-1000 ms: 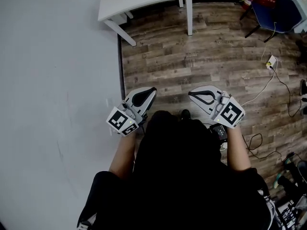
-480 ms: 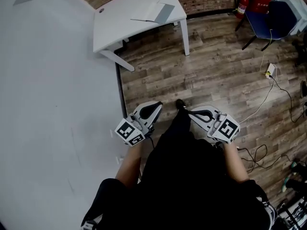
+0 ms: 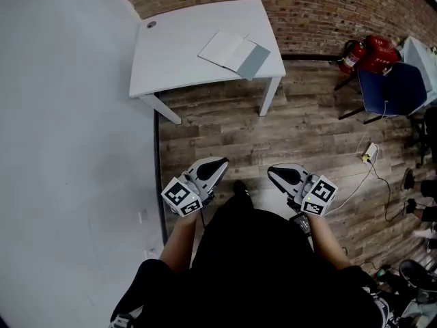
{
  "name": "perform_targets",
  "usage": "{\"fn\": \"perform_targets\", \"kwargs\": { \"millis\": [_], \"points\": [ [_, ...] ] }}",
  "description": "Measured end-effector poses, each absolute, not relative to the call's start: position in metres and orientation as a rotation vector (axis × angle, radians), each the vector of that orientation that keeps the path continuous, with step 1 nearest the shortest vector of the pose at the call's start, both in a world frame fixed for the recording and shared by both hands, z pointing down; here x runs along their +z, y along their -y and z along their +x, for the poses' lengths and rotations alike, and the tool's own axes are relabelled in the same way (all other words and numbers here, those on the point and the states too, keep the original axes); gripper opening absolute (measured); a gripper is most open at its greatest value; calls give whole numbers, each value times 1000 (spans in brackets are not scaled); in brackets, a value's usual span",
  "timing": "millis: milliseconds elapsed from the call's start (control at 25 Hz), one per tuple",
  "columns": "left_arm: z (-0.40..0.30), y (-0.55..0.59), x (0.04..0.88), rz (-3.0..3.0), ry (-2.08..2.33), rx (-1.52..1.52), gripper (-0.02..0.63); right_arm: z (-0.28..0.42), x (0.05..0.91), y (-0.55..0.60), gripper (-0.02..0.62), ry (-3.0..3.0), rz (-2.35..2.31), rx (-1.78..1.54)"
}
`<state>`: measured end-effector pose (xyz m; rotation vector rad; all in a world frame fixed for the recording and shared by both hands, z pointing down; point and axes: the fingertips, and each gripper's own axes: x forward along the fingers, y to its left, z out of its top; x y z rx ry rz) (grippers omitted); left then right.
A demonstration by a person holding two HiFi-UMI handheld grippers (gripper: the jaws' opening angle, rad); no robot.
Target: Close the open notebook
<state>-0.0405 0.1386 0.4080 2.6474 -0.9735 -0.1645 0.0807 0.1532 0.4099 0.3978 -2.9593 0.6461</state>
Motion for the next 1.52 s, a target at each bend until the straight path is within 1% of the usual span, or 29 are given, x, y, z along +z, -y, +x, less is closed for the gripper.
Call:
{"fn": "perform_targets", "kwargs": {
  "millis": [80, 200, 400, 480, 560, 760, 840, 920, 1080, 1320, 1520],
  "points": [
    [-49, -113, 403, 2675, 972, -164, 17, 74, 406, -117, 17, 2962, 428, 664],
    [-56, -78, 401, 2686, 968, -189, 17, 70, 409, -75, 57, 2949, 444, 709],
    [-77, -34, 410, 2670, 923, -187, 17, 49, 425, -23, 71, 2937, 485, 834],
    [-88, -7, 407, 2640, 947, -261, 17, 43, 435, 4, 81, 2930, 479, 904],
    [-92, 23, 406, 2631, 983, -302, 17, 42, 448, 35, 94, 2910, 444, 905],
    [-92, 90, 434, 2641, 934, -114, 17, 33, 490, 86, 134, 2829, 390, 724],
    [-92, 119, 434, 2633, 915, -63, 17, 34, 501, 109, 157, 2782, 385, 730],
    [-92, 146, 431, 2635, 898, -29, 17, 38, 508, 134, 166, 2769, 415, 858],
    [-87, 196, 426, 2648, 851, 22, 17, 46, 529, 175, 178, 2728, 486, 1218],
    [-78, 239, 456, 2668, 720, 210, 17, 45, 564, 210, 181, 2641, 585, 1427],
    [-87, 267, 484, 2673, 576, 300, 17, 30, 591, 226, 181, 2547, 747, 1711]
  ]
}}
